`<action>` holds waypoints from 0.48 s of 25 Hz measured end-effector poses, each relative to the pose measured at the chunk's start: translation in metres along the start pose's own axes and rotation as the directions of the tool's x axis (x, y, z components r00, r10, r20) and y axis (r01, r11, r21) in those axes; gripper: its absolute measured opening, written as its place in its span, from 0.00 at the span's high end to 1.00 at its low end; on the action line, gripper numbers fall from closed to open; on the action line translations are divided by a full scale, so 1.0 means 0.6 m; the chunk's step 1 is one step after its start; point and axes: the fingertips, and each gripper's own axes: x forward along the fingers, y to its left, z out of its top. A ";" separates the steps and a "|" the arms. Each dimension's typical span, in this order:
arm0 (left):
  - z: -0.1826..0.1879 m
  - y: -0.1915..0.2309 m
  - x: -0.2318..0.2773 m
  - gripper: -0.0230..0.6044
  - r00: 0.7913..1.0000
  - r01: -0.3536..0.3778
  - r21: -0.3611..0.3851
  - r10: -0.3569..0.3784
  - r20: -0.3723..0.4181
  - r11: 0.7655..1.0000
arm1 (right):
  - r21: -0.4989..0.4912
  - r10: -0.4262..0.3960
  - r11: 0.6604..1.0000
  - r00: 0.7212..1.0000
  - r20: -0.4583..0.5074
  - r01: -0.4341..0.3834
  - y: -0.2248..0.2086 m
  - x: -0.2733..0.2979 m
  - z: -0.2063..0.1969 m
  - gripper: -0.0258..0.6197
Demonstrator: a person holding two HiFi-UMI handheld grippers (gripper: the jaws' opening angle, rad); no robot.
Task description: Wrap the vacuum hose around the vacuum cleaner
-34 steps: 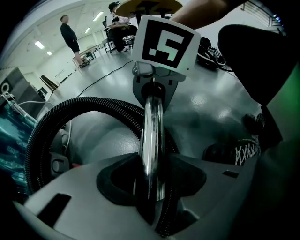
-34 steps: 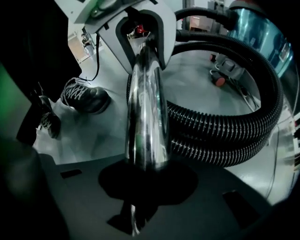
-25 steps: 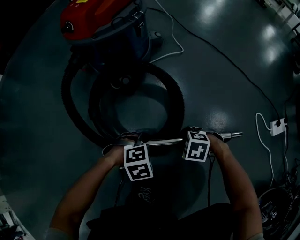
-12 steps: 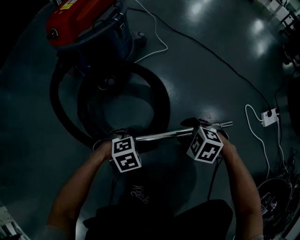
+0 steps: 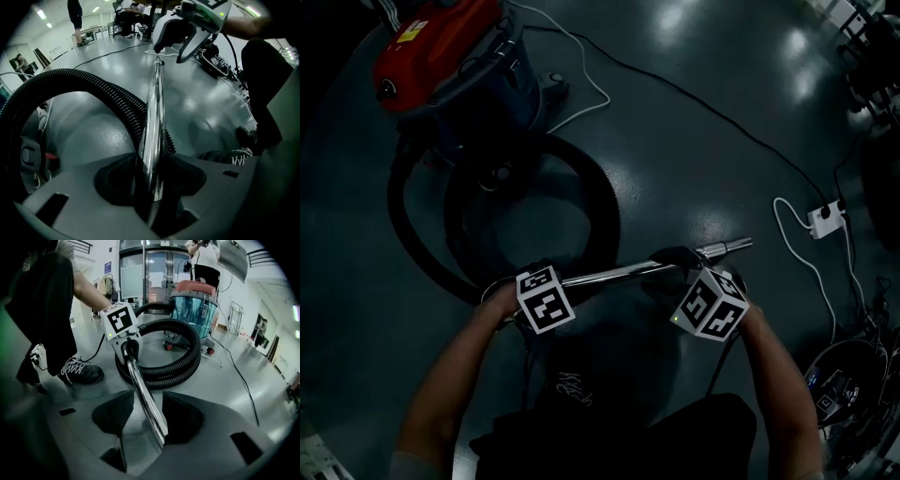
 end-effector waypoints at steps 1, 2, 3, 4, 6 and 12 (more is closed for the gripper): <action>0.001 0.000 -0.001 0.67 1.000 -0.003 -0.005 0.003 0.002 1.000 | 0.002 -0.014 1.000 1.000 0.011 0.014 0.002 -0.004 0.001 0.66; 0.002 0.000 -0.003 0.67 1.000 -0.008 -0.009 0.008 0.008 1.000 | 0.006 -0.025 1.000 1.000 0.016 0.025 0.005 -0.007 0.000 0.66; 0.003 -0.001 -0.007 0.67 1.000 -0.013 -0.012 0.013 0.018 1.000 | 0.012 -0.032 0.999 0.999 0.015 0.032 0.009 -0.011 -0.002 0.66; 0.005 -0.002 -0.013 0.67 0.999 -0.018 -0.014 0.018 0.034 1.000 | 0.019 -0.034 0.999 0.999 0.012 0.033 0.013 -0.015 -0.006 0.66; 0.014 0.000 -0.029 0.67 0.997 -0.029 -0.015 0.030 0.069 0.999 | 0.037 -0.035 0.999 0.999 0.008 0.035 0.019 -0.023 -0.015 0.66; 0.064 0.003 -0.084 0.67 0.984 -0.071 -0.003 0.071 0.161 0.997 | 0.162 -0.080 0.984 0.996 0.030 0.075 0.015 -0.052 -0.030 0.66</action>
